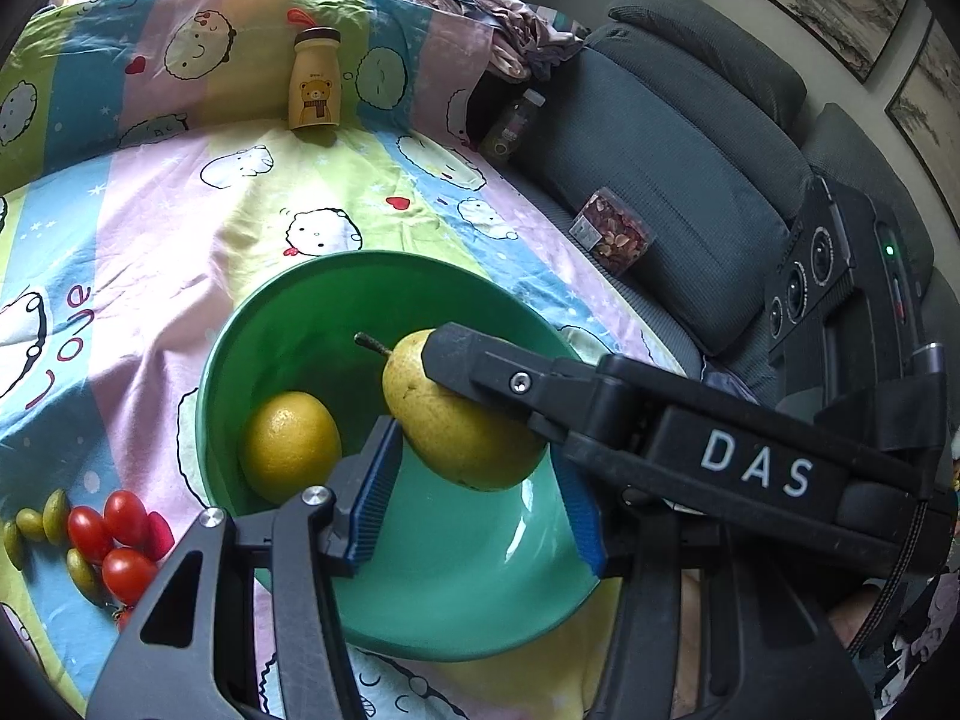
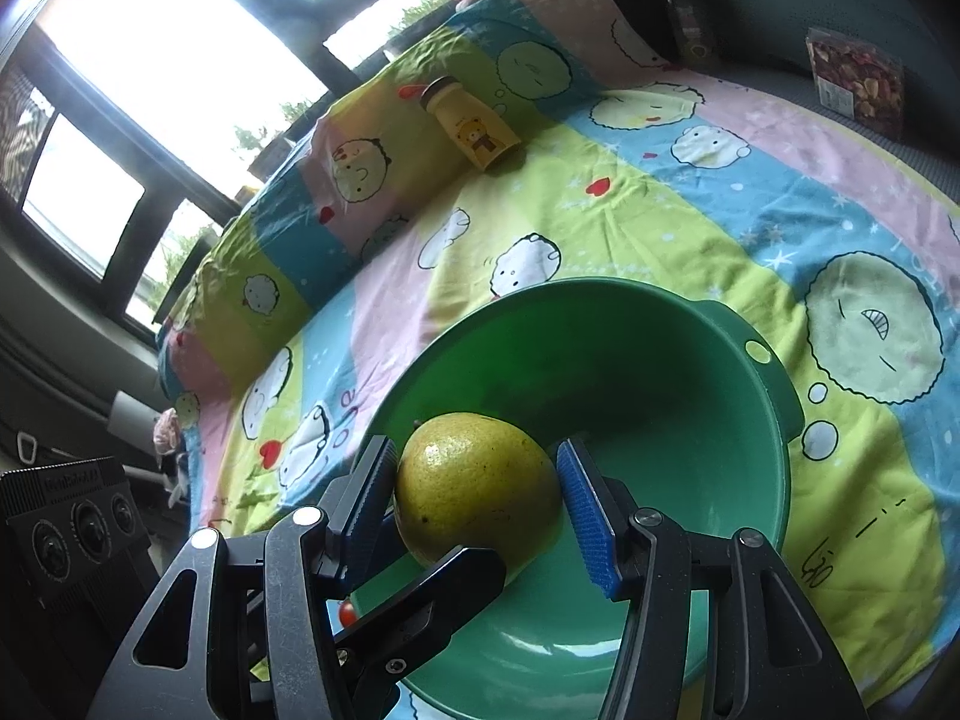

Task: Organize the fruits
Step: 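Lower the held pear into the green bowl with the right gripper, then open the right gripper to release the pear inside the bowl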

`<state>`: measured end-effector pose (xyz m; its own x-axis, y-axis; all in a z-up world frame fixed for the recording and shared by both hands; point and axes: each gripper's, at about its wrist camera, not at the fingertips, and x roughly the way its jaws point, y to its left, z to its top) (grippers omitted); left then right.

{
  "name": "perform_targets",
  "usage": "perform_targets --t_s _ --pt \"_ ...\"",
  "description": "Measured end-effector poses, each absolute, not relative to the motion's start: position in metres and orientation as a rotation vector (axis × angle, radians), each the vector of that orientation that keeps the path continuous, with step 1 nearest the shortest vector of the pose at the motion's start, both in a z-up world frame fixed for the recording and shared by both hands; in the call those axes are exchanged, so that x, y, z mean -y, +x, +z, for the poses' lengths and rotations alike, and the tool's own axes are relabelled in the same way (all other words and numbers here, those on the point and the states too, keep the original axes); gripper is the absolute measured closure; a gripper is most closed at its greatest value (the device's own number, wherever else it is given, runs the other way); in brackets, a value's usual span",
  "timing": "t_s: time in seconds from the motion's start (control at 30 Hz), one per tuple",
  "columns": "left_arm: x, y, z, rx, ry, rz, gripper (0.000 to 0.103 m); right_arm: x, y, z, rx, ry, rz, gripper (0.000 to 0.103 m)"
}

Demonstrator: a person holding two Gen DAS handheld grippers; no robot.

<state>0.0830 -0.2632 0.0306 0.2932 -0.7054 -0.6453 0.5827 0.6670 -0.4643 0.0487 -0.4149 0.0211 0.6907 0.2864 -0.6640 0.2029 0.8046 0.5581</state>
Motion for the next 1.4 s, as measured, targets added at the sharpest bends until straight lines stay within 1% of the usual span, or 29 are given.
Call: perform_targets --t_s 0.9,0.97,1.13,1.4 --pt "0.267 0.089 0.019 -0.988 -0.164 -0.863 0.052 0.419 0.053 0.011 -0.871 0.670 0.021 0.045" --pt "0.268 0.089 0.019 -0.990 -0.159 -0.860 0.053 0.419 0.053 0.009 -0.874 0.673 0.020 0.045" --pt "0.271 0.088 0.018 -0.991 -0.138 -0.843 0.058 0.419 0.057 0.004 -0.901 0.668 -0.004 0.045" --pt "0.265 0.083 0.025 -0.959 -0.121 -0.812 0.058 0.416 0.056 0.009 -0.893 0.660 -0.036 0.045"
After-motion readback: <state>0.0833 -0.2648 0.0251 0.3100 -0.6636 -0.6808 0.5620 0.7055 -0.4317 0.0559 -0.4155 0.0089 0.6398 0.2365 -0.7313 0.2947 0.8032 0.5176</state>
